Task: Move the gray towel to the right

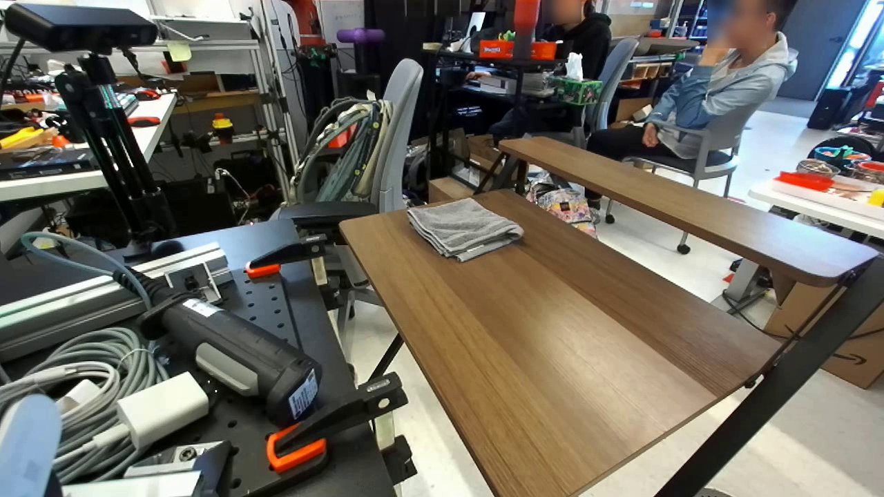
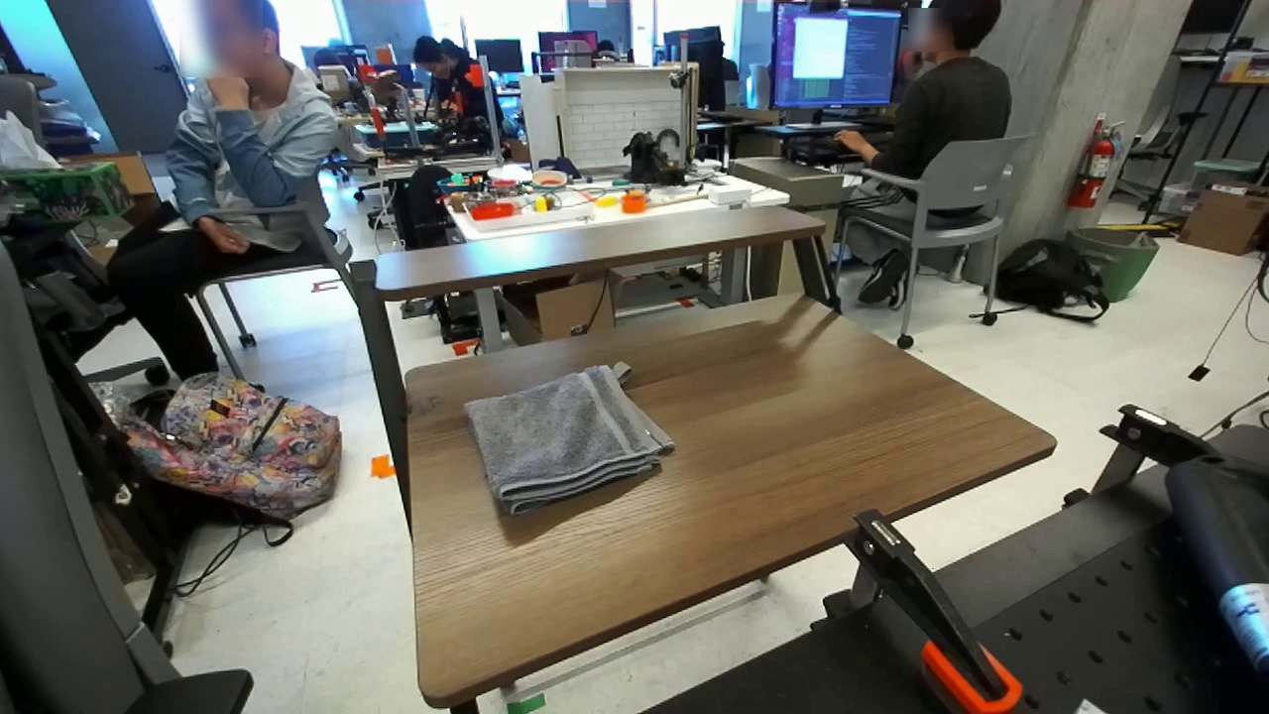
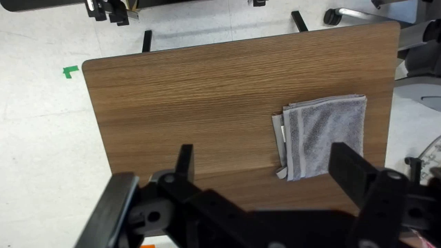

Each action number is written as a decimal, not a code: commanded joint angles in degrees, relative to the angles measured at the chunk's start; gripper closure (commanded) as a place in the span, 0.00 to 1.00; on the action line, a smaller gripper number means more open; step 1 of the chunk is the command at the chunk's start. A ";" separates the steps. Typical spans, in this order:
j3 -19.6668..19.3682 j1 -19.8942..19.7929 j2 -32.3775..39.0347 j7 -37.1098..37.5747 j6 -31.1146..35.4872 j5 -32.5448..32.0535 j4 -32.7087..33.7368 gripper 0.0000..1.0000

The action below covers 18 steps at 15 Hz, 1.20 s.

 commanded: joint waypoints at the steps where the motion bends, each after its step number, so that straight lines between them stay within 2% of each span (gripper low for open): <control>1: 2.18 2.47 9.14 4.61 6.30 -2.96 2.41 0.00; 3: 2.79 4.28 14.56 7.39 9.27 -4.04 4.74 0.00; 7: 2.00 8.17 26.50 11.51 8.80 -4.27 13.23 0.00; 13: -0.32 13.54 42.18 14.15 12.26 -3.65 25.14 0.00; 18: -2.63 17.39 52.16 14.90 16.87 -3.13 33.41 0.00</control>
